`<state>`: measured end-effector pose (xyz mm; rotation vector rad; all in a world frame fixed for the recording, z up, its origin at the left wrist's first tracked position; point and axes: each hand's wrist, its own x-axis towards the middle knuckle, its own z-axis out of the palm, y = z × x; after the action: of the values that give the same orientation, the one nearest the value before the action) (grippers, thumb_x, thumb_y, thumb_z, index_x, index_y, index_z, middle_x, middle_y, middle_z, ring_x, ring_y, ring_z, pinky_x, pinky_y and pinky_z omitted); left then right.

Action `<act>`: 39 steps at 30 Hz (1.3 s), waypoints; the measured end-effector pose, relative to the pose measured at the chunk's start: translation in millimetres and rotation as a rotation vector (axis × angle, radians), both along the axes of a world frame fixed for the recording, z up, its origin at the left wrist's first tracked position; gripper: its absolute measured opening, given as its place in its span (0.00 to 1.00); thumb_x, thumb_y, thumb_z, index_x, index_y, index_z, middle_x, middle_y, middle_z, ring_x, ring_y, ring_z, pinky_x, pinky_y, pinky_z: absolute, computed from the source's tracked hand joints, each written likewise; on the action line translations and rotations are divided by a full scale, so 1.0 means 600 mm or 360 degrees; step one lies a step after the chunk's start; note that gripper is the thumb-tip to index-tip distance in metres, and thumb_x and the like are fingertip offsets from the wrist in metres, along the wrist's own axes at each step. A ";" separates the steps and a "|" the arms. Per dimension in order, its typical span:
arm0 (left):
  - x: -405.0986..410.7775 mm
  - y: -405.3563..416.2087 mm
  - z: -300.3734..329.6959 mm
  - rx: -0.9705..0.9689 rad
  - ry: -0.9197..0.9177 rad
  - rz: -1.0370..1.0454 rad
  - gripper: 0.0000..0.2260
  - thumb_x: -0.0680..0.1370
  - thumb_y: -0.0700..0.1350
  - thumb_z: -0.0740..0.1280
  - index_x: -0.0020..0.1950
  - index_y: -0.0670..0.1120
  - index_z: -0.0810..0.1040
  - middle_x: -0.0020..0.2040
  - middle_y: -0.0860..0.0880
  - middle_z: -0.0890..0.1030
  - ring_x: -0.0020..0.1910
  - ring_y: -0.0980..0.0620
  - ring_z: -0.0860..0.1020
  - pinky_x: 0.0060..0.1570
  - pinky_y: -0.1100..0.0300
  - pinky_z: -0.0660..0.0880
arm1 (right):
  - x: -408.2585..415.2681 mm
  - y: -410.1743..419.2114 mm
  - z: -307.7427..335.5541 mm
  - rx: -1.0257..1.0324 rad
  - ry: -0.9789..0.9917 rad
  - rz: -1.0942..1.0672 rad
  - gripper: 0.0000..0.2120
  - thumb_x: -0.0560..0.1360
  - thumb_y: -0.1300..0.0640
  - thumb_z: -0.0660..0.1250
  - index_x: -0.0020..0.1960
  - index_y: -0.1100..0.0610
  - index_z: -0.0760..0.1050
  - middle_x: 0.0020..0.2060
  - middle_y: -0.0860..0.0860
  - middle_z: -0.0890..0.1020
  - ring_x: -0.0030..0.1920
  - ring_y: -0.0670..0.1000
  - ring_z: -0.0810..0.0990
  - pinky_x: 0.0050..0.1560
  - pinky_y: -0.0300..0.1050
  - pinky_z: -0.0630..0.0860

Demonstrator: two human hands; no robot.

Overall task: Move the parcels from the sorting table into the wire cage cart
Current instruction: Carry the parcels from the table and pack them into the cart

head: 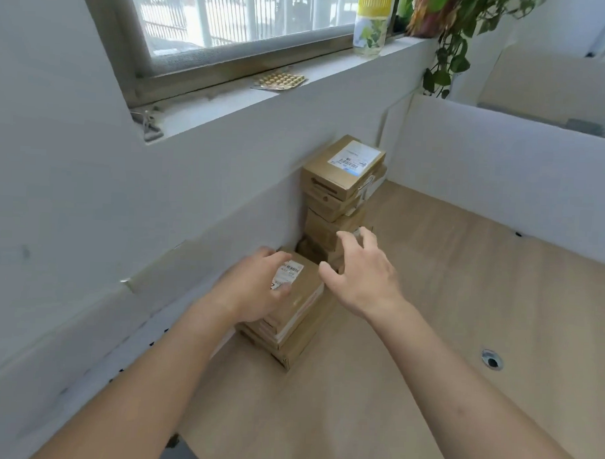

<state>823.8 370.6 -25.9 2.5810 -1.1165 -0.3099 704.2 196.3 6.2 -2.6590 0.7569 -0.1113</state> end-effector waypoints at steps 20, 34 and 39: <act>0.189 -0.121 -0.022 -0.0038 0.0025 -0.0272 0.26 0.82 0.56 0.62 0.79 0.52 0.66 0.73 0.51 0.69 0.69 0.47 0.72 0.60 0.53 0.75 | 0.370 -0.114 0.058 0.0158 -0.0041 -0.0808 0.55 0.61 0.21 0.67 0.76 0.53 0.60 0.75 0.63 0.61 0.71 0.69 0.66 0.66 0.59 0.68; 0.200 -0.128 0.007 -0.0091 -0.0016 -0.0299 0.24 0.81 0.55 0.64 0.77 0.51 0.70 0.69 0.49 0.73 0.65 0.45 0.75 0.61 0.48 0.76 | 0.347 -0.147 0.069 0.0230 -0.0190 -0.0811 0.37 0.68 0.29 0.68 0.70 0.49 0.68 0.69 0.58 0.66 0.67 0.66 0.68 0.62 0.59 0.71; 0.201 -0.155 0.035 -0.0128 -0.0058 -0.0282 0.20 0.80 0.58 0.63 0.68 0.50 0.74 0.62 0.49 0.75 0.58 0.48 0.77 0.55 0.46 0.79 | 0.289 -0.177 0.079 0.0189 -0.0277 -0.0896 0.32 0.68 0.32 0.68 0.67 0.46 0.71 0.66 0.55 0.67 0.63 0.65 0.70 0.63 0.59 0.74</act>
<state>944.1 277.8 -5.1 2.4321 -1.3461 -0.2532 877.7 90.2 53.5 -2.2193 1.3781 -0.4218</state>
